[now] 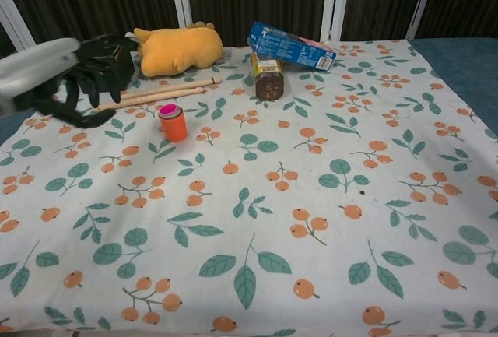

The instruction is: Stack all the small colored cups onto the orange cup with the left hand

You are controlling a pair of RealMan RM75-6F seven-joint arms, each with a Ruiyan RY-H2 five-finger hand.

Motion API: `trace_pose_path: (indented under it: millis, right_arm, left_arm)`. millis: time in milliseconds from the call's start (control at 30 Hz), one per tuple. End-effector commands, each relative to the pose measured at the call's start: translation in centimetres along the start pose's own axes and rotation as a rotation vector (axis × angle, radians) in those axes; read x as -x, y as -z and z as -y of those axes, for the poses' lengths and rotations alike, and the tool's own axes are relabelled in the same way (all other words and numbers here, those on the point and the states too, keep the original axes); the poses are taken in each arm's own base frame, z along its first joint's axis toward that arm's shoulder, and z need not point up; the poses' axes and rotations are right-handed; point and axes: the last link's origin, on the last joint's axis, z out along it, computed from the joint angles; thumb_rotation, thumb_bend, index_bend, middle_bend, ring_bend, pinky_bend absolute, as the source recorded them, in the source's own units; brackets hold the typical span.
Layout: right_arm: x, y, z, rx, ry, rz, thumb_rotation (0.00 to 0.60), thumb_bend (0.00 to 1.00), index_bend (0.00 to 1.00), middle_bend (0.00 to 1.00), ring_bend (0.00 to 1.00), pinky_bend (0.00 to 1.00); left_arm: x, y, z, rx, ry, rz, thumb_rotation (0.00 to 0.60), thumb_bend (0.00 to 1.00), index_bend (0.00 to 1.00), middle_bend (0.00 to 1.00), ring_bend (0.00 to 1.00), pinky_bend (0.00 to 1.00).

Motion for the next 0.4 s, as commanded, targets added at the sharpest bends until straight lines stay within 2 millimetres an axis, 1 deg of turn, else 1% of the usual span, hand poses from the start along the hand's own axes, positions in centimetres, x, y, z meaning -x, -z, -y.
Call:
trace_pose_path:
  millis: [33, 100, 167, 233, 367, 400]
  right_arm:
    - [0.3, 0.2, 0.5, -0.013, 0.003, 0.01, 0.6, 0.12, 0.0, 0.0, 0.0, 0.0]
    - [0.4, 0.3, 0.7, -0.021, 0.004, 0.0, 0.6, 0.12, 0.0, 0.0, 0.0, 0.0]
    - [0.4, 0.4, 1.0, -0.038, -0.001, -0.014, 0.6, 0.12, 0.0, 0.0, 0.0, 0.0]
    - [0.3, 0.5, 1.1, -0.045, -0.006, -0.03, 0.6, 0.12, 0.0, 0.0, 0.0, 0.0]
    - [0.3, 0.6, 1.1, -0.043, -0.013, -0.035, 0.6, 0.12, 0.0, 0.0, 0.0, 0.0]
    - [0.2, 0.9, 0.9, -0.038, -0.007, -0.037, 0.6, 0.12, 0.0, 0.0, 0.0, 0.0]
  left_arm:
    - [-1.7, 13.5, 4.4, 0.03, -0.052, 0.035, 0.6, 0.37, 0.0, 0.03, 0.0, 0.08]
    - [-1.3, 16.3, 5.6, 0.0, -0.063, -0.009, 0.6, 0.37, 0.0, 0.01, 0.0, 0.07]
    - [-0.8, 17.9, 6.5, -0.038, -0.08, -0.023, 0.6, 0.38, 0.0, 0.01, 0.0, 0.06]
    - [-1.0, 18.6, 6.5, -0.014, -0.117, 0.0, 0.6, 0.38, 0.0, 0.0, 0.0, 0.06]
    - [-1.2, 18.8, 6.1, 0.002, -0.09, -0.015, 0.6, 0.39, 0.0, 0.0, 0.0, 0.06]
    - [-1.3, 18.8, 6.3, -0.004, -0.119, -0.021, 0.6, 0.39, 0.0, 0.0, 0.0, 0.06]
